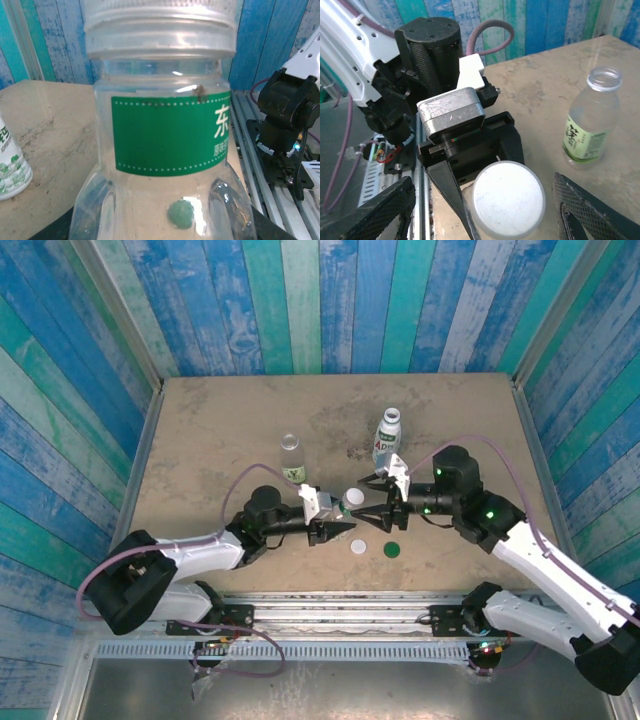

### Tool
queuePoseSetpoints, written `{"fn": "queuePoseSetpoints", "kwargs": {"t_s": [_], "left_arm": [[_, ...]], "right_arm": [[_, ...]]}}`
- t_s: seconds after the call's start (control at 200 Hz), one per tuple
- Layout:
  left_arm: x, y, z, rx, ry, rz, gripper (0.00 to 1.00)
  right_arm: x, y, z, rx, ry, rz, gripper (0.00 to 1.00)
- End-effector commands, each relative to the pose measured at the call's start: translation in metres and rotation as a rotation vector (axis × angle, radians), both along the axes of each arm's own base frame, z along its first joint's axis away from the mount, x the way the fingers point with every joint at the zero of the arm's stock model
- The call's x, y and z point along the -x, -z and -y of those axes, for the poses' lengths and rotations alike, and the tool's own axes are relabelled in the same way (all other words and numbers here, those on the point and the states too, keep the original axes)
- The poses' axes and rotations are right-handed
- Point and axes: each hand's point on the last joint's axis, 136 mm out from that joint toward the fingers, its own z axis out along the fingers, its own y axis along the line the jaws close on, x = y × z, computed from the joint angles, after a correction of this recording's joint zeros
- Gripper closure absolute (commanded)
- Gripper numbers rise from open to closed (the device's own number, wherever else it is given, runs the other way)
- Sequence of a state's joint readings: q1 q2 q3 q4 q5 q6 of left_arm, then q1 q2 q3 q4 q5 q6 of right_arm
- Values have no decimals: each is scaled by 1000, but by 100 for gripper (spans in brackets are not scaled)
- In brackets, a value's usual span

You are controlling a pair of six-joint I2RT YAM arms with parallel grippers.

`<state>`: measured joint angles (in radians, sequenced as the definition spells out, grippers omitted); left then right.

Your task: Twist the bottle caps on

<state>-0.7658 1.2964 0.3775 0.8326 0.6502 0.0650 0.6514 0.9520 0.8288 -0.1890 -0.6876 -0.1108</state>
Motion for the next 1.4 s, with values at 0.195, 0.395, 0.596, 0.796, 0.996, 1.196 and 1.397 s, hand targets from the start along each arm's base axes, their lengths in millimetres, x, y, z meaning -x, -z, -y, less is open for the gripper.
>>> {"fn": "queuePoseSetpoints", "kwargs": {"t_s": [0.195,0.395,0.596,0.796,0.996,1.196,1.397], "left_arm": [[3,-14,3,32,30,40,64],[-14,-22,-3,70,-83,42,64],[-65,-29,-8,105,-334,24,66],[-74,-29,-2,99,-346,31,65],[-53,-23,0,62,-250,52,64],[-43,-25,2,75,-191,50,64],[-41,-29,4,86,-177,58,64]], "right_arm": [[2,-4,-14,-43,-82,-60,48],[-5,-6,-14,-39,-43,-87,62],[-39,7,-5,-21,197,-166,69],[-45,9,3,-33,277,-170,67],[-41,-11,4,-96,260,-112,34],[-41,-19,-4,-156,222,-102,26],[-47,-10,-10,-141,214,-111,26]]}}
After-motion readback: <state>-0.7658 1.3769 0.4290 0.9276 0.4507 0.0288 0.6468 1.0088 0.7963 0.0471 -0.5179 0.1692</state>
